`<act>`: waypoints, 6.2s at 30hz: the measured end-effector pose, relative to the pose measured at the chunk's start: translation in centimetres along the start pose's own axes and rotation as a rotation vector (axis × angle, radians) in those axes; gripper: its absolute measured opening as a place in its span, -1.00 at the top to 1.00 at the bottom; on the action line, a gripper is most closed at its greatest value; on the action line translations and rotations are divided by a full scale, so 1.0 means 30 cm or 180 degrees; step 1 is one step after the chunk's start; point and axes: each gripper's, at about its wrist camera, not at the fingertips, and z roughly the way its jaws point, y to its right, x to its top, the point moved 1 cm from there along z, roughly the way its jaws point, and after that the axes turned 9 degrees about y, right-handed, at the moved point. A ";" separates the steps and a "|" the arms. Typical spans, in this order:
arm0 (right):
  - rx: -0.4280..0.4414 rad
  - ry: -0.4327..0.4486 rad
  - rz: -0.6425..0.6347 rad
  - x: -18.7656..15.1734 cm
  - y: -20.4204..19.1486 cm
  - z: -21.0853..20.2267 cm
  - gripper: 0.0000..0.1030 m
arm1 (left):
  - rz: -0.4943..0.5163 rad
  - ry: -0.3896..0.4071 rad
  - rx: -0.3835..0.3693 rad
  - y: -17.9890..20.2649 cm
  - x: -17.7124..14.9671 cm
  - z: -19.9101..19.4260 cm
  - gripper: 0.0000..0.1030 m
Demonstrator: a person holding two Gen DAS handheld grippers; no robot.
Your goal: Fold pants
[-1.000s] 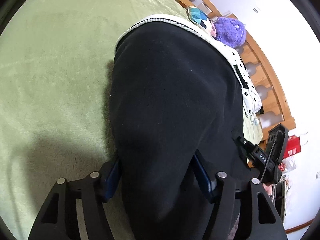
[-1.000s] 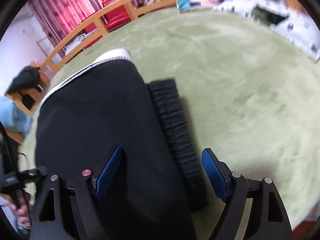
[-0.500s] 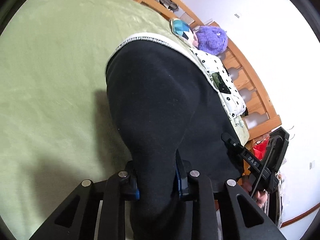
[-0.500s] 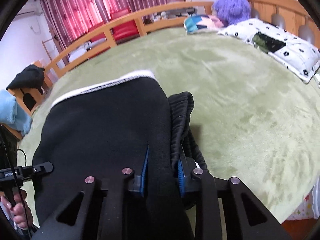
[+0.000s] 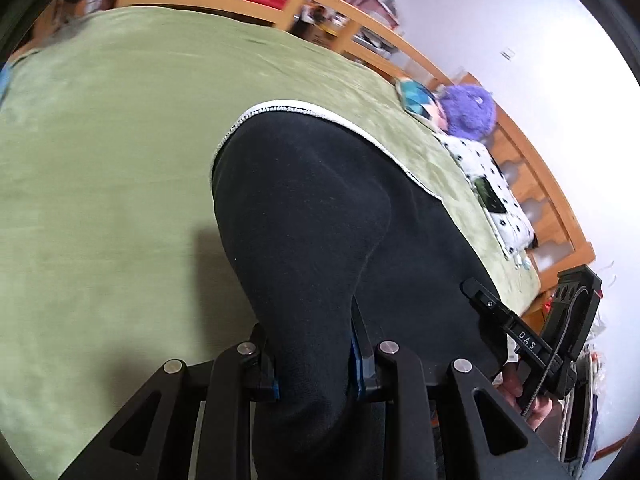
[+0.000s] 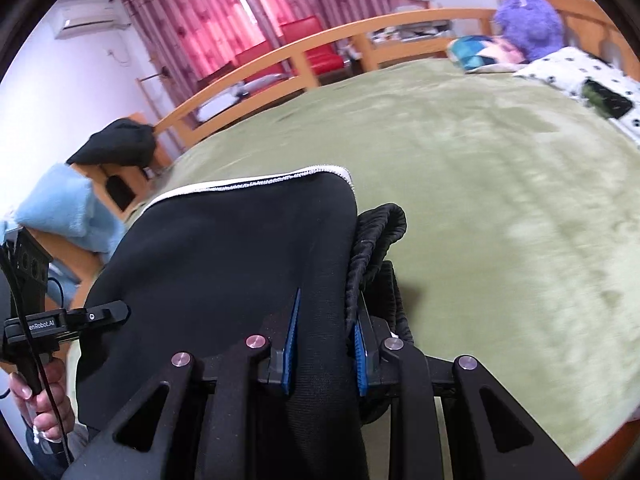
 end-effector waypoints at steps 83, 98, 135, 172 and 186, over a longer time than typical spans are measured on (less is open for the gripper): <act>-0.0333 -0.0198 -0.1448 -0.435 -0.186 -0.010 -0.10 | 0.0181 0.0359 0.1044 -0.213 -0.415 -0.085 -0.67; -0.0225 -0.0207 -0.1121 -0.469 -0.236 -0.064 0.00 | 0.0229 0.0041 0.0977 -0.181 -0.473 -0.057 -0.73; -0.0543 0.0171 -0.0780 -0.181 -0.301 -0.459 -0.52 | 0.0457 0.0773 0.0813 0.165 -0.289 -0.463 -0.82; -0.0816 0.0399 -0.0725 -0.177 -0.268 -0.654 -0.99 | 0.0627 0.1039 0.1031 0.289 -0.347 -0.581 -0.94; -0.0810 0.0422 -0.0757 -0.177 -0.279 -0.663 -0.99 | 0.0601 0.1043 0.1043 0.286 -0.349 -0.583 -0.94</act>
